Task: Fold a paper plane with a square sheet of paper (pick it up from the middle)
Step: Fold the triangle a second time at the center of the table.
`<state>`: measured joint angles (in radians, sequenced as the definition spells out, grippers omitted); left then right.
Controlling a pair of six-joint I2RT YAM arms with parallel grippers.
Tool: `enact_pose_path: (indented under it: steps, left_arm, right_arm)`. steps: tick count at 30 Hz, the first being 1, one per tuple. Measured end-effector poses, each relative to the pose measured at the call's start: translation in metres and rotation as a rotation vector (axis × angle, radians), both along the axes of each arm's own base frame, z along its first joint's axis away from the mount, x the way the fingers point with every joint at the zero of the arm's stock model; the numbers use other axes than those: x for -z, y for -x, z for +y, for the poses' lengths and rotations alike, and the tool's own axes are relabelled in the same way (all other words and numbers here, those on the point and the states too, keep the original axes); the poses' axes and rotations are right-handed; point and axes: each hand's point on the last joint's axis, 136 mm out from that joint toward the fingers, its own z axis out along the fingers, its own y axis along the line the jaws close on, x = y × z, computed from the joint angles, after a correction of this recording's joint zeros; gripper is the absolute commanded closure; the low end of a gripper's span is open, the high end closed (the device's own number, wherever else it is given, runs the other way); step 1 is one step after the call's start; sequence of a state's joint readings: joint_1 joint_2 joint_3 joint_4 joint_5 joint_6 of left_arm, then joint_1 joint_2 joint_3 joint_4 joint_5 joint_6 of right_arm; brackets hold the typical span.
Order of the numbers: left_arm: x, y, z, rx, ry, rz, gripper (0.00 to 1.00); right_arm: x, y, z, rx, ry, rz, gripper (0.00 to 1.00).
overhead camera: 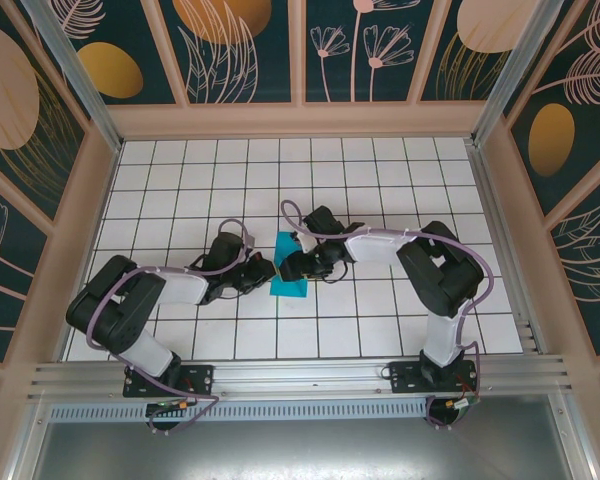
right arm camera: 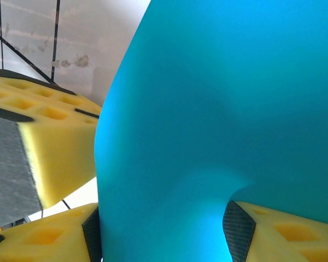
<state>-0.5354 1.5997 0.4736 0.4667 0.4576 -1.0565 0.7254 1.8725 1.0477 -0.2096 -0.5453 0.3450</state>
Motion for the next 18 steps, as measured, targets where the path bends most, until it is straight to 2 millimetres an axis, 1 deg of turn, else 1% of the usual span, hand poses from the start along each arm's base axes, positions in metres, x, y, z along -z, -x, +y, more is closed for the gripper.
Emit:
enact_pose_path:
  steps: [4, 9, 11, 15, 18]
  left_arm:
    - [0.01, 0.004, -0.003, 0.012, -0.004, 0.027, 1.0]
    - [0.011, 0.003, -0.004, 0.013, 0.0, 0.028, 1.0]
    - [0.012, 0.003, -0.004, 0.013, 0.001, 0.027, 1.0]
    - [0.012, 0.002, -0.006, 0.018, 0.009, 0.023, 1.0]
    - [0.012, 0.002, -0.006, 0.021, 0.012, 0.023, 1.0]
  right_arm:
    - [-0.004, -0.002, -0.001, 0.002, -0.036, 0.021, 0.35]
    - [-0.01, -0.012, -0.007, 0.026, -0.066, 0.027, 0.24]
    - [-0.013, -0.019, -0.011, 0.047, -0.069, 0.019, 0.22]
    - [-0.021, -0.035, -0.021, 0.097, -0.08, -0.006, 0.22]
    - [-0.031, -0.045, -0.025, 0.133, -0.094, -0.029, 0.27]
